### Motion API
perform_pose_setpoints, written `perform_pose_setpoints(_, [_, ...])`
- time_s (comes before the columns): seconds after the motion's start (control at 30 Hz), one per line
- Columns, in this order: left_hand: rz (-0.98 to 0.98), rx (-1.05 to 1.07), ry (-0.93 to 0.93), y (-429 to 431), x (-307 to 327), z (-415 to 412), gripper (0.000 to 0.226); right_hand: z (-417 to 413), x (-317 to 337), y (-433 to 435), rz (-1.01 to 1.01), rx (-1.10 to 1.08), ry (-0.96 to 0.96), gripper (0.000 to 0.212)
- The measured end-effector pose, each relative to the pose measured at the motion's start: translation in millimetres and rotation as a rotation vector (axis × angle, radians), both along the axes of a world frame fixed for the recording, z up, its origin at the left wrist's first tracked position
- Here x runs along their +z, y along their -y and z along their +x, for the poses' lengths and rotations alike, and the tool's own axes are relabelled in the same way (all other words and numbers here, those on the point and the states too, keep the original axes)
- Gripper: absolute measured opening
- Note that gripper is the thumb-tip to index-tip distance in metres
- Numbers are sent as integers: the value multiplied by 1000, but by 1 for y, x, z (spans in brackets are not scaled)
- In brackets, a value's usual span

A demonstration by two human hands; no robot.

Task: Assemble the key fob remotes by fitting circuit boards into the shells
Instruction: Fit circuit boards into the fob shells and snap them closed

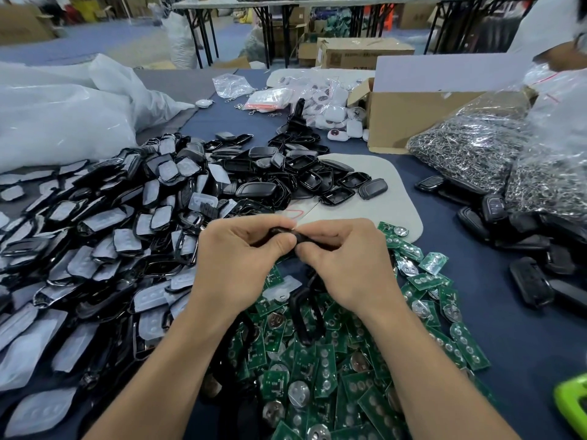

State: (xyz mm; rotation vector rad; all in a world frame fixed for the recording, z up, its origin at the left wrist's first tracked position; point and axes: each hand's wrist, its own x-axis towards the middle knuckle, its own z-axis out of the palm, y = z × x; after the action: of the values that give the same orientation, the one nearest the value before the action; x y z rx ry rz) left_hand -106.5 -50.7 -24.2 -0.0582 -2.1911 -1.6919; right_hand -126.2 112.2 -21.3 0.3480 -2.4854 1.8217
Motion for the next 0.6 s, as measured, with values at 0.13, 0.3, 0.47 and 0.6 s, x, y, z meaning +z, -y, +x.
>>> perform_pose_setpoints(0.13, [296, -5, 76, -6, 7, -1, 19, 5, 1, 12, -505, -34, 296, 17])
perform_pose_setpoints(0.3, [449, -49, 209, -20, 6, 0, 38, 13, -1, 29, -749, -3, 508, 12])
perform_pose_setpoints(0.47, [502, 25, 182, -22, 4, 1, 37, 16, -5, 30, -749, 39, 480, 18])
perform_pose_setpoints(0.6, [490, 5, 190, -20, 5, 3, 40, 15, -4, 27, -619, 43, 406, 17])
